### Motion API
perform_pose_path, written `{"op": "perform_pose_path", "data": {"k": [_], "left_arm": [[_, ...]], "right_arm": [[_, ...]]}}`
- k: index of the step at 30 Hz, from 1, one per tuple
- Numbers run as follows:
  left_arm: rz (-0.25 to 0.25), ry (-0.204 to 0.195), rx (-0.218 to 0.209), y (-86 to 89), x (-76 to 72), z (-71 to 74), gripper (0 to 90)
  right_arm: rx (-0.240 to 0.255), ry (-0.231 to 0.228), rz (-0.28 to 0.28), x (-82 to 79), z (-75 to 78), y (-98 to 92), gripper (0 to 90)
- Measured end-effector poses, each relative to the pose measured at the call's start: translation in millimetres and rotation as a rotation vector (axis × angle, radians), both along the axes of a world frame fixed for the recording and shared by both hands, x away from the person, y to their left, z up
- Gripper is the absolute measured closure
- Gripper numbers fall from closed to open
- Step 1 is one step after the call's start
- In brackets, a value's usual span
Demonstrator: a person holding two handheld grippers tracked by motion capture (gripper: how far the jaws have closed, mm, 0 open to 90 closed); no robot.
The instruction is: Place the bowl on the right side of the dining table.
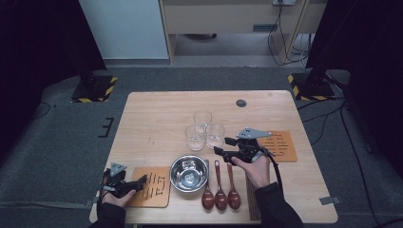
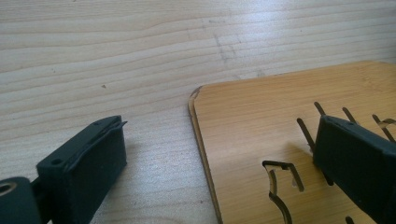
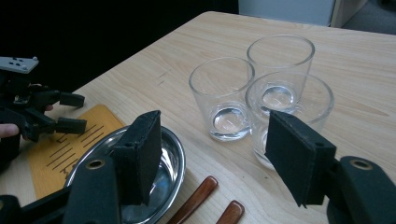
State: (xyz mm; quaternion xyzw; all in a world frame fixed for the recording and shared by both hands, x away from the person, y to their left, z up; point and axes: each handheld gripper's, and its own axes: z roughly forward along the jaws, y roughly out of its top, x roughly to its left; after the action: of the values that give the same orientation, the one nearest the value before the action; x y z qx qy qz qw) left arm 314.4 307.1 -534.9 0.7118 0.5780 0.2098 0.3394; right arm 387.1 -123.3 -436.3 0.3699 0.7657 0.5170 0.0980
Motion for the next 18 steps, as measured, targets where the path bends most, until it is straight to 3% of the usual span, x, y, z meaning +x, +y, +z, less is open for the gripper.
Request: {"op": "perform_pose_path", "data": {"k": [18], "left_arm": [[0.0, 0.0, 0.0, 0.0, 0.0, 0.0, 1.8]], "right_arm": [[-0.038, 0.043, 0.056, -1.5, -6.3, 33.3, 41.4]]}}
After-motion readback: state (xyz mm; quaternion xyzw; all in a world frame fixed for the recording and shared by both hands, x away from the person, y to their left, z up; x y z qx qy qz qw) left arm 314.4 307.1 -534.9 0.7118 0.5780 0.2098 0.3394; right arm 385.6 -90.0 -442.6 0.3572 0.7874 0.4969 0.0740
